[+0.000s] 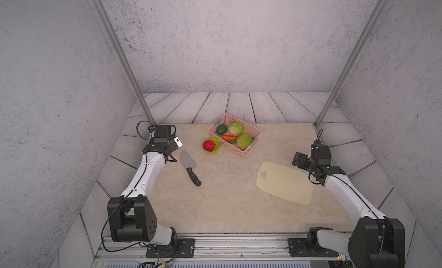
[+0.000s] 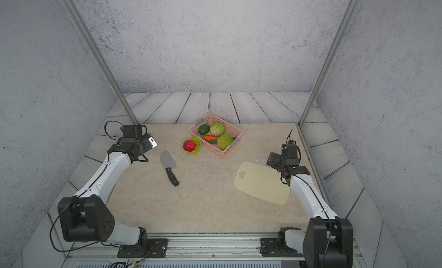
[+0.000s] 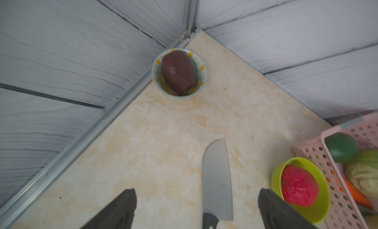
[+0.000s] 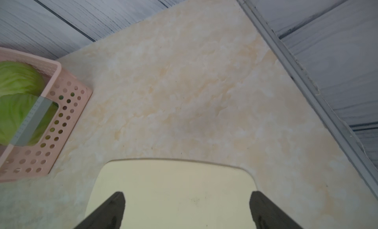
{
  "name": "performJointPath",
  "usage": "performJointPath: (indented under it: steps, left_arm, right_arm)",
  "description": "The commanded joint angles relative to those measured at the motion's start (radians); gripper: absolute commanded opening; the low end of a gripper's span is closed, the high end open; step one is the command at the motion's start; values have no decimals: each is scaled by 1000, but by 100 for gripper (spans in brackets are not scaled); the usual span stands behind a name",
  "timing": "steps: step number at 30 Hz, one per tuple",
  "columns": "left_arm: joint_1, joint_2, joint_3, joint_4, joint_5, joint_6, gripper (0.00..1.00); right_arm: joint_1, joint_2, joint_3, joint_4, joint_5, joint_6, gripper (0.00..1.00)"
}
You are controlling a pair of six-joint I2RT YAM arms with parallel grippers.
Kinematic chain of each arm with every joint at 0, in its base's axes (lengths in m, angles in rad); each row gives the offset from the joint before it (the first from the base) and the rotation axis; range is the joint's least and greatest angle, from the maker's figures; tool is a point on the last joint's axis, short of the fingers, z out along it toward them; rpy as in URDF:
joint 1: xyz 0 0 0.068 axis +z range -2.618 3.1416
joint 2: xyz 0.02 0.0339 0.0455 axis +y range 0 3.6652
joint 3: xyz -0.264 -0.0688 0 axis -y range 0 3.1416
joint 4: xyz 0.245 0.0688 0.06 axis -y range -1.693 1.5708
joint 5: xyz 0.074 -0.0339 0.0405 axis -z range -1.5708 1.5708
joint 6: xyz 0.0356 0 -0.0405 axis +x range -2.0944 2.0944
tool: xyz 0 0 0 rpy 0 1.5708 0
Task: Align the knife with the edge of the cutting board
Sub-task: Move the work surface to the center of the board.
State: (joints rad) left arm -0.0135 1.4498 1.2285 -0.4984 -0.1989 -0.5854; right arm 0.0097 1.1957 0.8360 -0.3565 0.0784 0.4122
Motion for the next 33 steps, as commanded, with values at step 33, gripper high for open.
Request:
performJointPath:
  steps: [33]
  left_arm:
    - [-332,-129,38,-55,434,81,98]
  right_arm:
    - [449,171,80,-115,-90,272,88]
